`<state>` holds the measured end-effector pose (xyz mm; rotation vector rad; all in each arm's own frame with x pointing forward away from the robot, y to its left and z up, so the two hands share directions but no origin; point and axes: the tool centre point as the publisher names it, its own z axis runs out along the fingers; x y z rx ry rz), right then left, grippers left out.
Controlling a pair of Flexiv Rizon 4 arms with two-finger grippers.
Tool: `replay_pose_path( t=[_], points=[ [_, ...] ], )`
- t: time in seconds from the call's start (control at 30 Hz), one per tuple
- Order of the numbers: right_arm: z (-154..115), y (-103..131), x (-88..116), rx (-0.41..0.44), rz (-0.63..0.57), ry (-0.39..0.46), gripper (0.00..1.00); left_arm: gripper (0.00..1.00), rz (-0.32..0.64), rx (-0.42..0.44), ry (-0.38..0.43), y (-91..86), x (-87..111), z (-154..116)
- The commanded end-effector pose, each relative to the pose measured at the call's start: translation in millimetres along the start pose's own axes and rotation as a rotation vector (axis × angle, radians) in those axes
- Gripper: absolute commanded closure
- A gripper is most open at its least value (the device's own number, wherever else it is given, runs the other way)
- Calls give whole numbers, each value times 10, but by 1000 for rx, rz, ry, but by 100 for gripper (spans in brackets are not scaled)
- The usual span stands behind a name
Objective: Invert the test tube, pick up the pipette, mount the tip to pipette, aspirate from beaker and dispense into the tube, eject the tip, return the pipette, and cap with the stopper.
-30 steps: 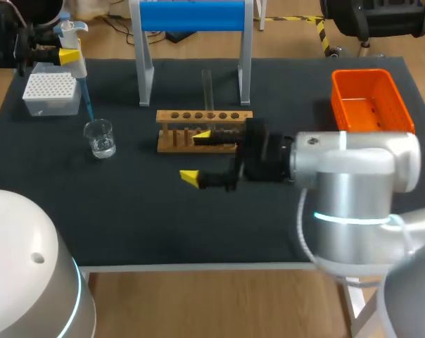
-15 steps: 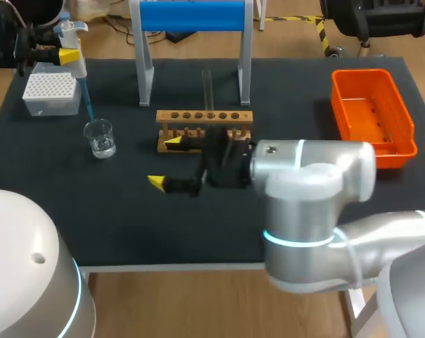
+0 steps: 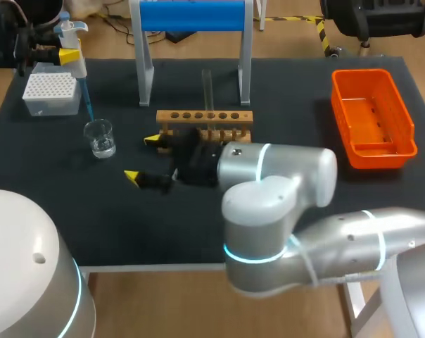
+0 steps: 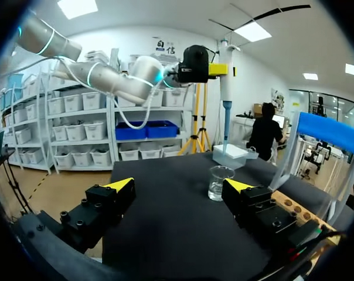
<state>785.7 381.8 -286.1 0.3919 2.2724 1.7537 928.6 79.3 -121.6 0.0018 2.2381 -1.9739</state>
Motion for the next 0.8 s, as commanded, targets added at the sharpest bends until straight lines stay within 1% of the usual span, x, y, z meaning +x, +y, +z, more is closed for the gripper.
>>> replay_pose_path(
  t=[0.03, 0.2, 0.5, 0.8],
  points=[
    [400, -5, -35, 6, -4, -144, 0, 100, 1, 1, 1, 2, -4, -5],
    [408, -29, -141, 5, -4, -158, 0, 100, 1, 1, 1, 2, -4, -5],
    [288, -109, -303, 12, -2, -178, 0, 100, 1, 1, 1, 2, -4, -5],
    [209, -119, -354, 2, -5, -183, 0, 100, 1, 1, 1, 2, -4, -5]
  ],
)
